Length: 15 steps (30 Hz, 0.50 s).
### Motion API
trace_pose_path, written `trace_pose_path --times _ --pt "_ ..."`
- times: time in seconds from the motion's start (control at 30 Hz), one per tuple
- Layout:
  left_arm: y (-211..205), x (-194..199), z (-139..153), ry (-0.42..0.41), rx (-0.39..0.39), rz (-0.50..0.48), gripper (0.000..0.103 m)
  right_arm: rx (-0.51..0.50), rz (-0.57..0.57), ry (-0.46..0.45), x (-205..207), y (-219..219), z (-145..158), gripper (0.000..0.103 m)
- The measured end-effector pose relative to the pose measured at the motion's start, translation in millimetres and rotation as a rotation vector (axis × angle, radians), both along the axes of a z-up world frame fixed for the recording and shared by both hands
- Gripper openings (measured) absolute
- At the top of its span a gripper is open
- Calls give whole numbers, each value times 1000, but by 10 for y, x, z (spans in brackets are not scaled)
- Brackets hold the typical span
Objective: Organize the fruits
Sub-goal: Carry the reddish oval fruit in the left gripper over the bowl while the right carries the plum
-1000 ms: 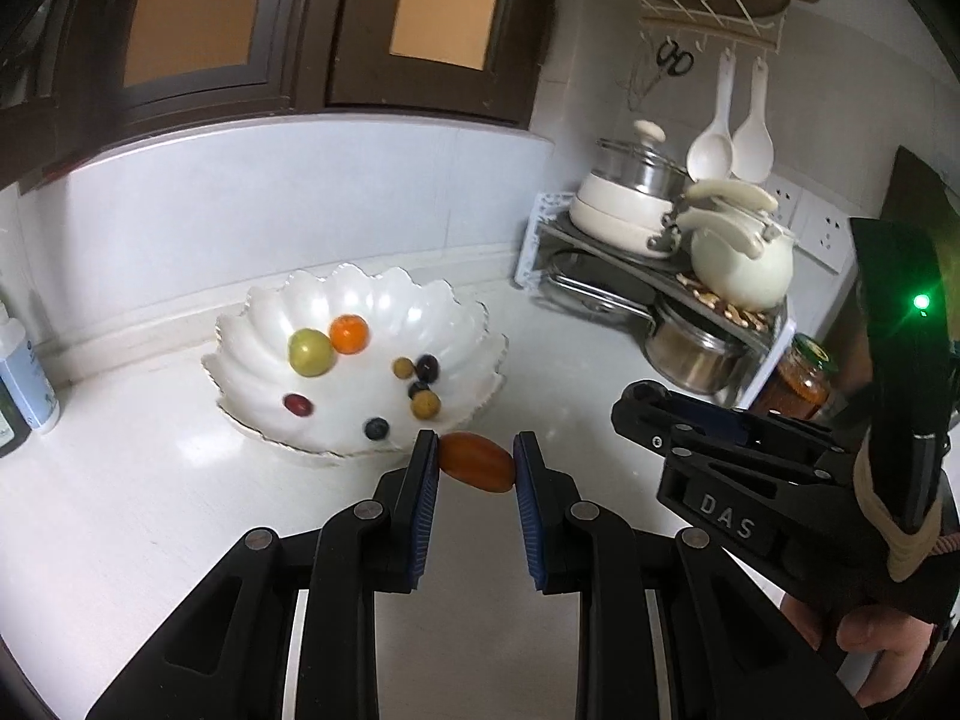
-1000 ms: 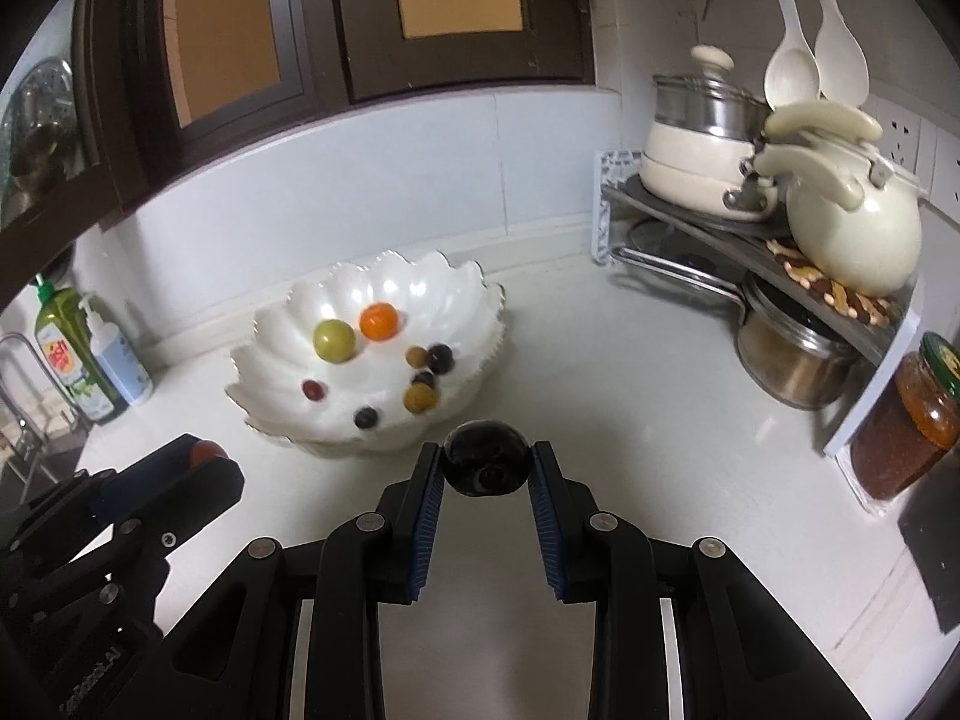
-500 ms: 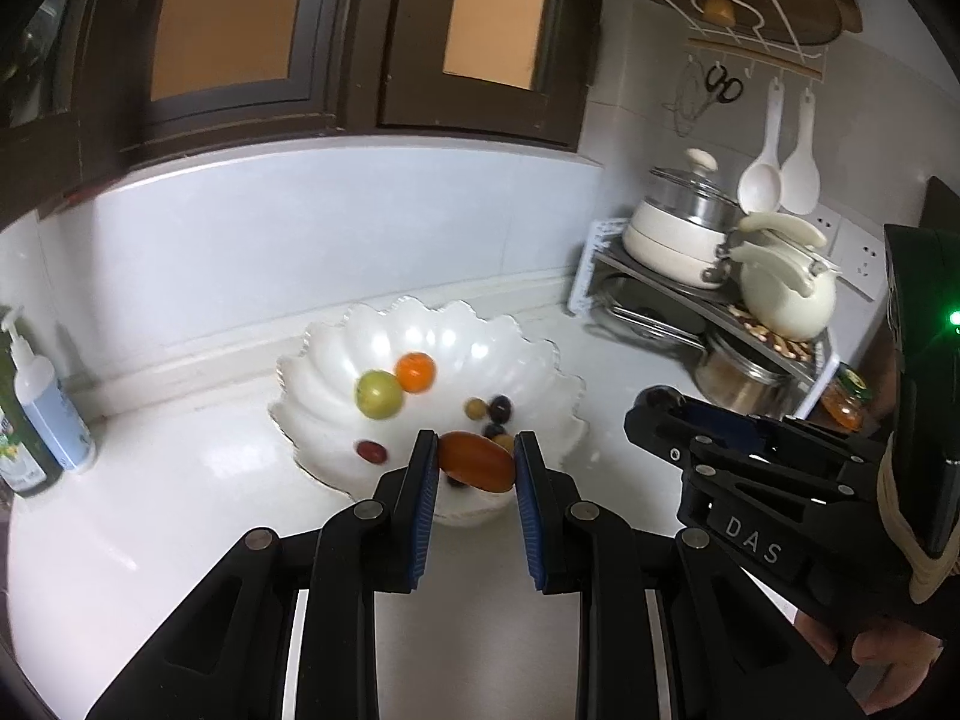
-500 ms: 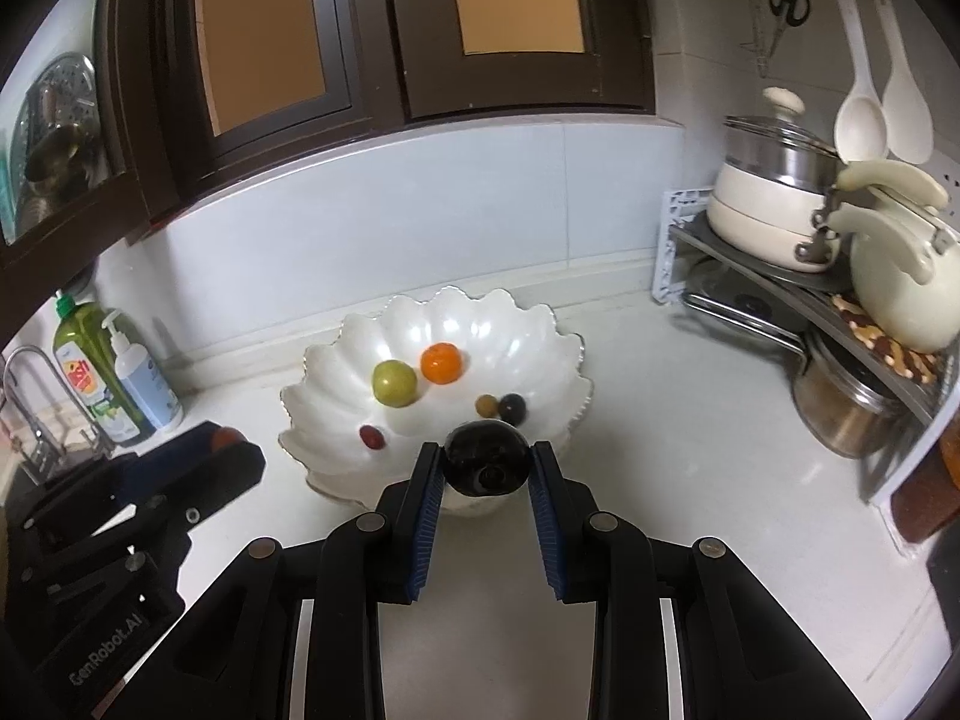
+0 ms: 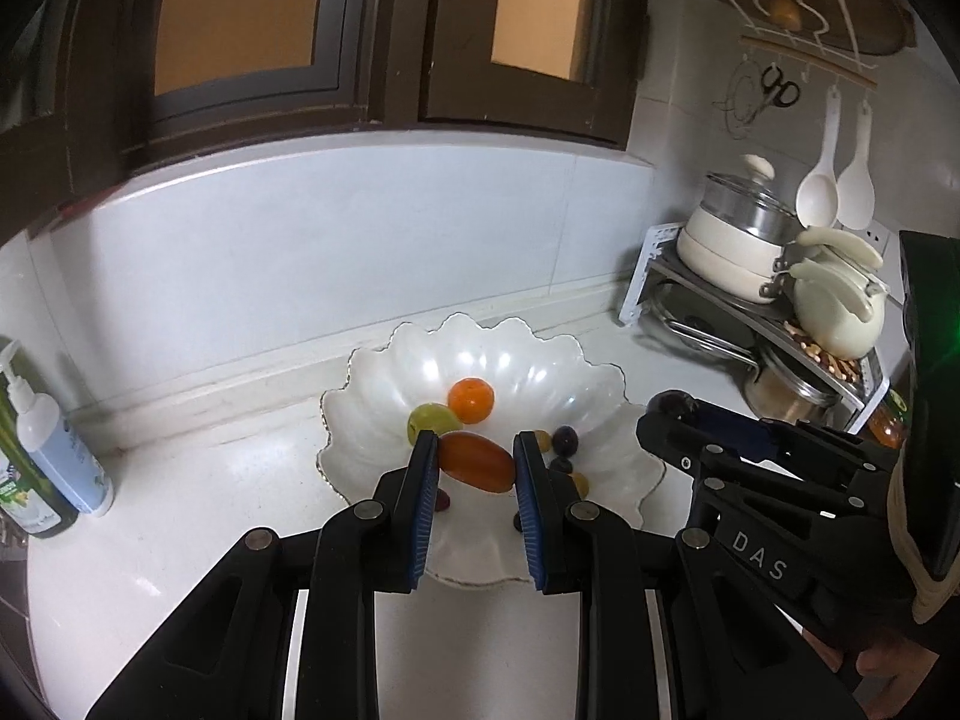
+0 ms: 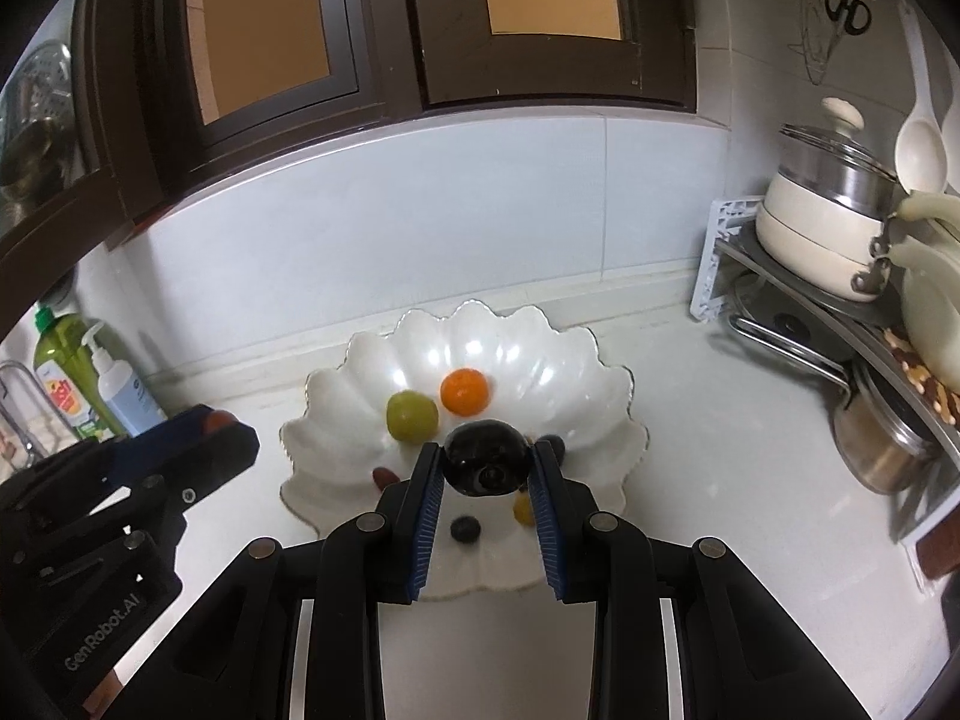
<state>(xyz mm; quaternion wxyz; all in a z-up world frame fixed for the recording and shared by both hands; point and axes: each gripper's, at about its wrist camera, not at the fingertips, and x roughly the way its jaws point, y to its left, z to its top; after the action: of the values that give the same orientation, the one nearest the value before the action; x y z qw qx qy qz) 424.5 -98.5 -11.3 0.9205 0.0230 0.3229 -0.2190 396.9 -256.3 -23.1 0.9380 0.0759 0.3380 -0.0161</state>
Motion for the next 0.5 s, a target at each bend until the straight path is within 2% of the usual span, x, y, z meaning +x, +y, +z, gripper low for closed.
trace_pose_path --times 0.17,0.5 --pt "-23 194 -8 12 23 5 26 9 0 10 185 -4 21 31" --pt "-140 595 -69 92 35 -16 26 -24 -5 50 510 -15 11 31"
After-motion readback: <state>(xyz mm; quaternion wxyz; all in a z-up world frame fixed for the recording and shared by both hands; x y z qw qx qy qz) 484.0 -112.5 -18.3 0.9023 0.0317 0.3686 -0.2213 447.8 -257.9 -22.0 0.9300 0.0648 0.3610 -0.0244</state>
